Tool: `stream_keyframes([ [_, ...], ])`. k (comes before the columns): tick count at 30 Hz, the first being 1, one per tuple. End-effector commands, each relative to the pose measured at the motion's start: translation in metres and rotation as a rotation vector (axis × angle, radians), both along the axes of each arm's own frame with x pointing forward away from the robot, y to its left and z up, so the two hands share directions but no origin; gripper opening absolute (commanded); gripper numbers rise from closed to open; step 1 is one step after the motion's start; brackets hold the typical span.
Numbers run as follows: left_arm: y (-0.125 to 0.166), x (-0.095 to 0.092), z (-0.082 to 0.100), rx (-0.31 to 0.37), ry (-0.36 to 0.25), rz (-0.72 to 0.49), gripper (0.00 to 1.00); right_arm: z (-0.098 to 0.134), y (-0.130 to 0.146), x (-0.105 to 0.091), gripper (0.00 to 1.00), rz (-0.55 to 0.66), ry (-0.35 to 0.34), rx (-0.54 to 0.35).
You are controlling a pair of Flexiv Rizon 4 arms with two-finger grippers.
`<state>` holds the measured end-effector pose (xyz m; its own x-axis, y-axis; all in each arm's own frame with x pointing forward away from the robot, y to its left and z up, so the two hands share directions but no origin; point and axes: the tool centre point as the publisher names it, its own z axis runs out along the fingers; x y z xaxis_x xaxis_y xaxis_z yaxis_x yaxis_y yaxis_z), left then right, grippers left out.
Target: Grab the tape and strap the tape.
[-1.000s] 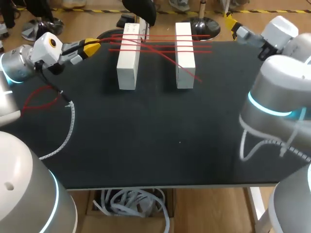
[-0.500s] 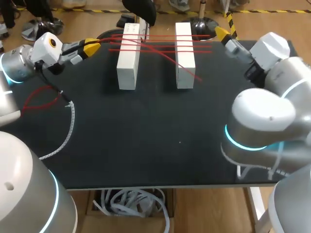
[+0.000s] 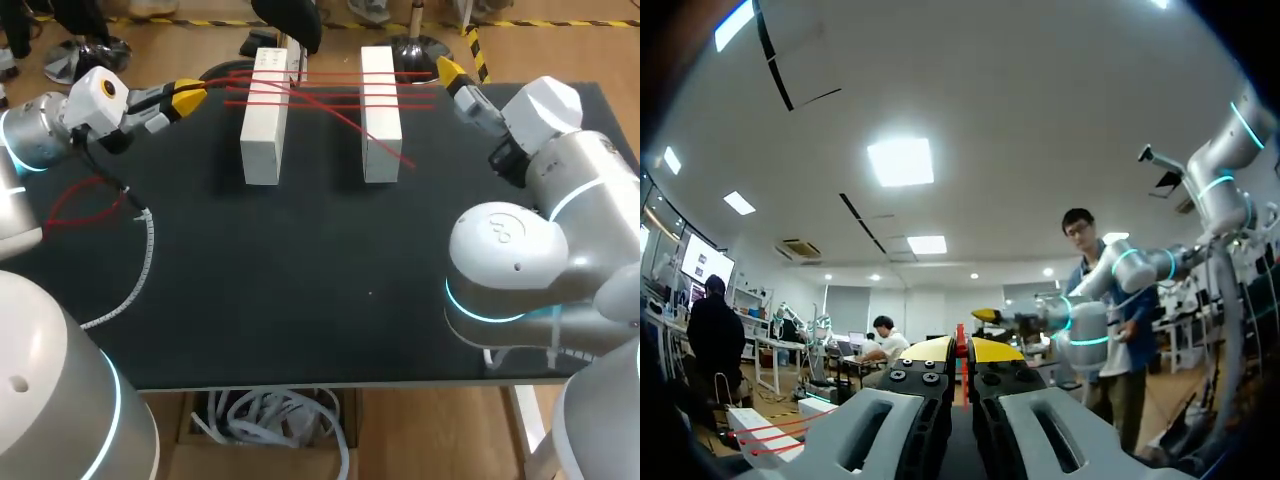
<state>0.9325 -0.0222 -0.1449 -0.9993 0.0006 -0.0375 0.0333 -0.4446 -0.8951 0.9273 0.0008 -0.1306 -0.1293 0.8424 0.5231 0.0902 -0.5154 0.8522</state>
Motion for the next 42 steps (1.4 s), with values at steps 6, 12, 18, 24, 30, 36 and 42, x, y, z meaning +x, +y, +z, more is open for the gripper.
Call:
stream_keyframes([
  [6,0.000,0.000,-0.001,-0.001,-0.001,0.000,0.00,0.000,0.005,-0.002,1.00,-0.032,0.012,0.039],
  [12,0.000,0.000,-0.001,-0.001,-0.001,0.000,0.00,-0.013,0.021,-0.018,1.00,-0.095,0.020,0.230],
  [18,0.000,0.000,-0.001,-0.001,-0.001,0.000,0.00,-0.022,0.037,-0.033,1.00,-0.131,0.022,0.406],
  [24,0.000,0.000,-0.001,-0.001,-0.001,0.000,0.00,-0.028,0.046,-0.046,1.00,-0.185,0.025,0.621],
  [30,0.000,0.000,-0.001,-0.001,-0.001,0.000,0.00,-0.039,0.055,-0.057,1.00,-0.236,0.035,0.857],
  [36,0.000,0.000,-0.001,-0.001,-0.001,0.000,0.00,-0.052,0.059,-0.059,1.00,-0.270,0.036,1.024],
  [42,0.000,0.000,-0.001,-0.001,-0.001,0.000,0.00,-0.063,0.063,-0.056,1.00,-0.280,0.051,1.111],
])
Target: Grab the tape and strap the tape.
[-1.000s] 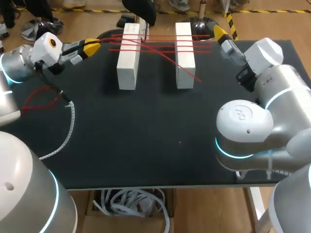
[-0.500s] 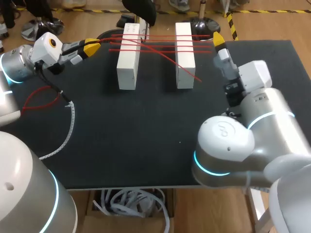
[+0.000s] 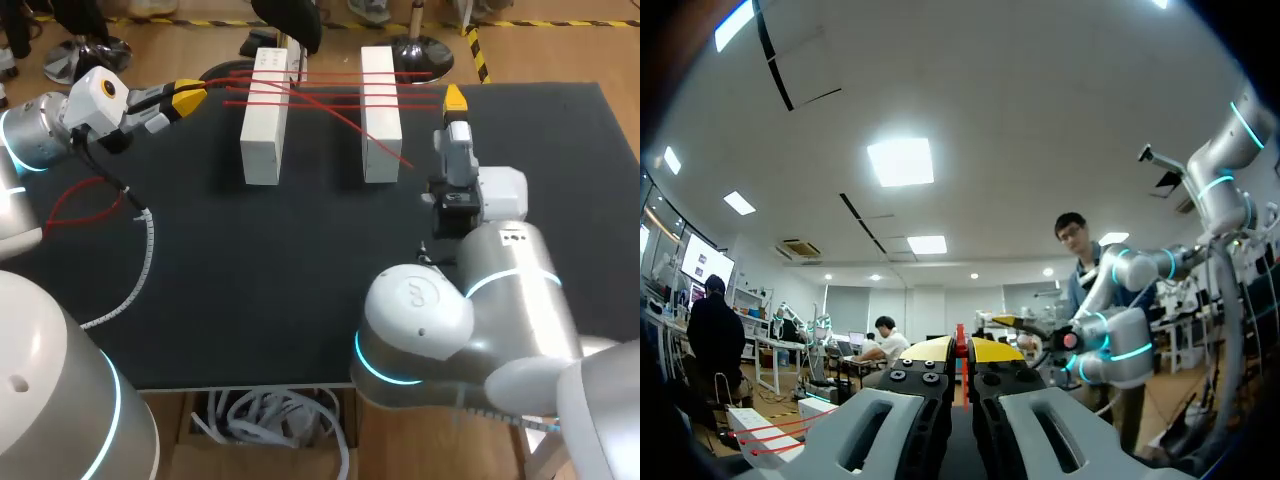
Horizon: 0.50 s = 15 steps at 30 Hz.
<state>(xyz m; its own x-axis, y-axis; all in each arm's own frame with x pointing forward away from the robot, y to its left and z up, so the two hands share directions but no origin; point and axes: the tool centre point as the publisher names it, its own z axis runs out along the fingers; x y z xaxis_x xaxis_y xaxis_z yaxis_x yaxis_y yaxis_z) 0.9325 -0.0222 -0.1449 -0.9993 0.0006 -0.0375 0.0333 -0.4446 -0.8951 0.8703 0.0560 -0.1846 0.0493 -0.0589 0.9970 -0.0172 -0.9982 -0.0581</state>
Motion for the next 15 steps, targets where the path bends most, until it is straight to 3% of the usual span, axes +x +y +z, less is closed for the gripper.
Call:
stream_keyframes([
  [1,0.000,0.000,-0.001,-0.001,-0.001,0.000,0.00,-0.012,0.009,0.002,1.00,-0.107,-0.010,0.046],
  [5,0.000,0.000,-0.001,-0.001,-0.001,0.000,0.00,-0.019,0.014,0.008,1.00,-0.075,-0.023,0.133],
  [15,0.000,0.000,-0.001,-0.001,-0.001,0.000,0.00,-0.033,0.028,0.027,1.00,-0.031,-0.034,0.236],
])
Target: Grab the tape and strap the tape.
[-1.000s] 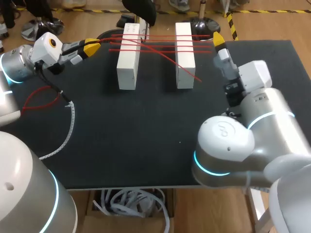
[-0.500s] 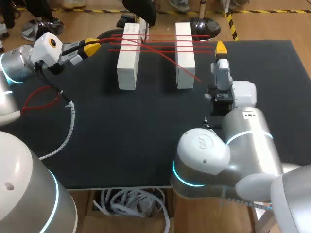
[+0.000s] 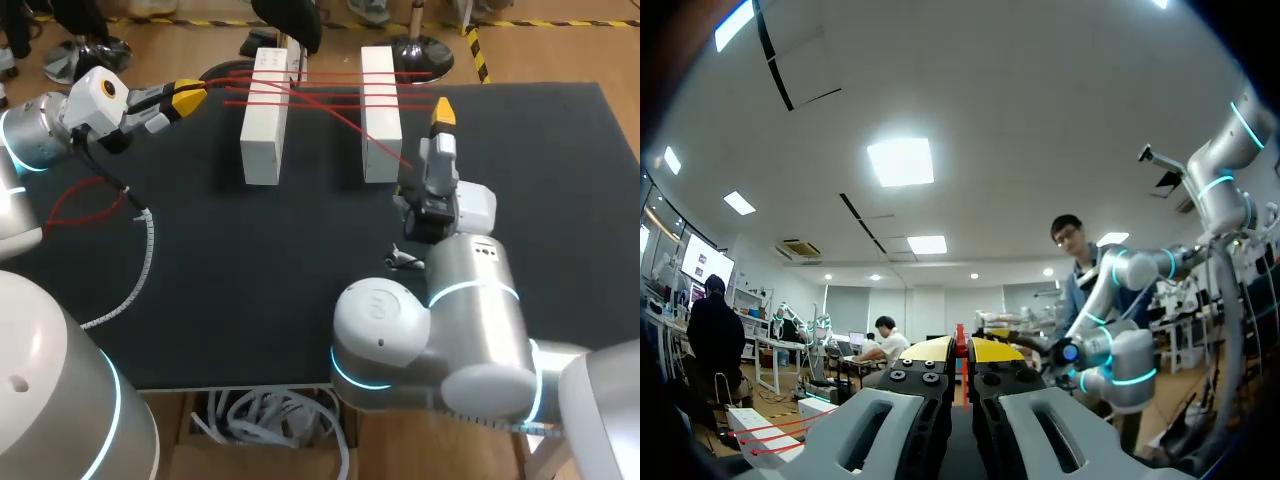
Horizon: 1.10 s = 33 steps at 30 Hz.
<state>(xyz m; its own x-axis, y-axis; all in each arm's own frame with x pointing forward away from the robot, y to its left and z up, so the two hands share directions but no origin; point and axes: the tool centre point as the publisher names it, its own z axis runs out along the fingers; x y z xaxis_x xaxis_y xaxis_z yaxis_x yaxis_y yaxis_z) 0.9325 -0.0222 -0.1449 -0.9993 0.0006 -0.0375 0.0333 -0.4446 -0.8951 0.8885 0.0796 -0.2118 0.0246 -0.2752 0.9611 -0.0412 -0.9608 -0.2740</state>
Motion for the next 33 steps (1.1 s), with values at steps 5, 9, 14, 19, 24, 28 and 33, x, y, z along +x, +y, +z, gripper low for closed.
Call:
stream_keyframes([
  [5,0.000,0.000,-0.001,-0.001,-0.001,0.000,0.00,-0.015,0.008,0.017,1.00,-0.005,-0.011,0.052],
  [9,0.000,0.000,-0.001,-0.001,-0.001,0.000,0.00,-0.021,0.010,0.022,1.00,-0.011,-0.007,0.073],
  [14,0.000,0.000,-0.001,-0.001,-0.001,0.000,0.00,-0.028,0.013,0.028,1.00,-0.014,-0.008,0.100],
  [19,0.000,0.000,-0.001,-0.001,-0.001,0.000,0.00,-0.026,0.019,0.037,1.00,-0.011,-0.014,0.115],
  [24,0.000,0.000,-0.001,-0.001,-0.001,0.000,0.00,-0.024,0.025,0.048,1.00,-0.005,-0.024,0.127],
  [28,0.000,0.000,-0.001,-0.001,-0.001,0.000,0.00,-0.020,0.027,0.053,1.00,-0.004,-0.036,0.135],
  [33,0.000,0.000,-0.001,-0.001,-0.001,0.000,0.00,-0.021,0.026,0.059,1.00,-0.022,-0.038,0.153],
])
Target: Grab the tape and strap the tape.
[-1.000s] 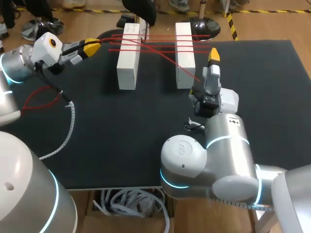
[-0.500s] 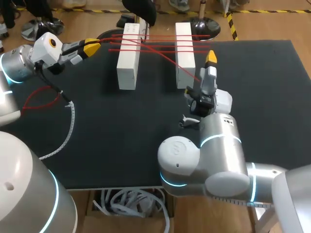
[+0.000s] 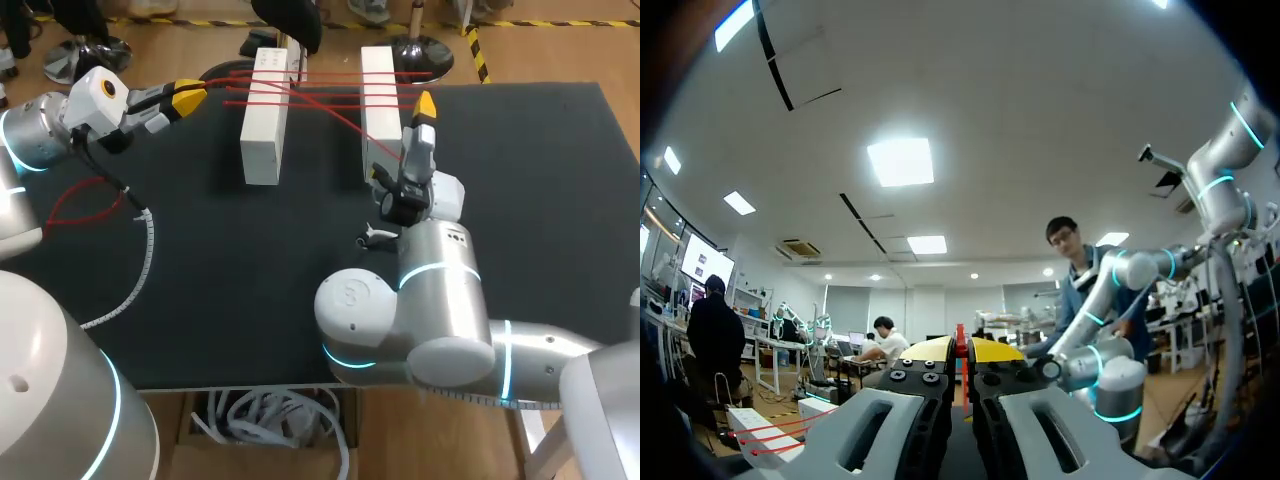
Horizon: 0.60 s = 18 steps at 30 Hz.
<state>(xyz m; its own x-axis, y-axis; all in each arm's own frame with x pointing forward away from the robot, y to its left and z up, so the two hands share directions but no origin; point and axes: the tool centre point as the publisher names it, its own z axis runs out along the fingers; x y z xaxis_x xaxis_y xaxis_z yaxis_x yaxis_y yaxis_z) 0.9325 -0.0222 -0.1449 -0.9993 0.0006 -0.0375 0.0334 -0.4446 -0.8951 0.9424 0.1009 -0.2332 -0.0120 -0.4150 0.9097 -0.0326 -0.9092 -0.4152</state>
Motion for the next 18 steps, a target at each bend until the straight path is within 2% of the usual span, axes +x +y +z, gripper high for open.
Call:
stream_keyframes([
  [1,0.000,0.000,-0.001,-0.001,-0.001,0.000,0.00,0.001,0.005,0.005,1.00,-0.020,0.000,0.006],
  [11,0.000,0.000,-0.001,-0.001,-0.001,0.000,0.00,0.007,0.004,0.002,1.00,-0.026,-0.014,0.006],
  [16,0.000,0.000,-0.001,-0.001,-0.001,0.000,0.00,0.017,0.001,-0.001,0.86,-0.029,-0.035,0.000],
  [18,0.000,0.000,-0.001,-0.001,-0.001,0.000,0.00,0.019,0.001,-0.002,0.76,-0.029,-0.044,-0.001],
])
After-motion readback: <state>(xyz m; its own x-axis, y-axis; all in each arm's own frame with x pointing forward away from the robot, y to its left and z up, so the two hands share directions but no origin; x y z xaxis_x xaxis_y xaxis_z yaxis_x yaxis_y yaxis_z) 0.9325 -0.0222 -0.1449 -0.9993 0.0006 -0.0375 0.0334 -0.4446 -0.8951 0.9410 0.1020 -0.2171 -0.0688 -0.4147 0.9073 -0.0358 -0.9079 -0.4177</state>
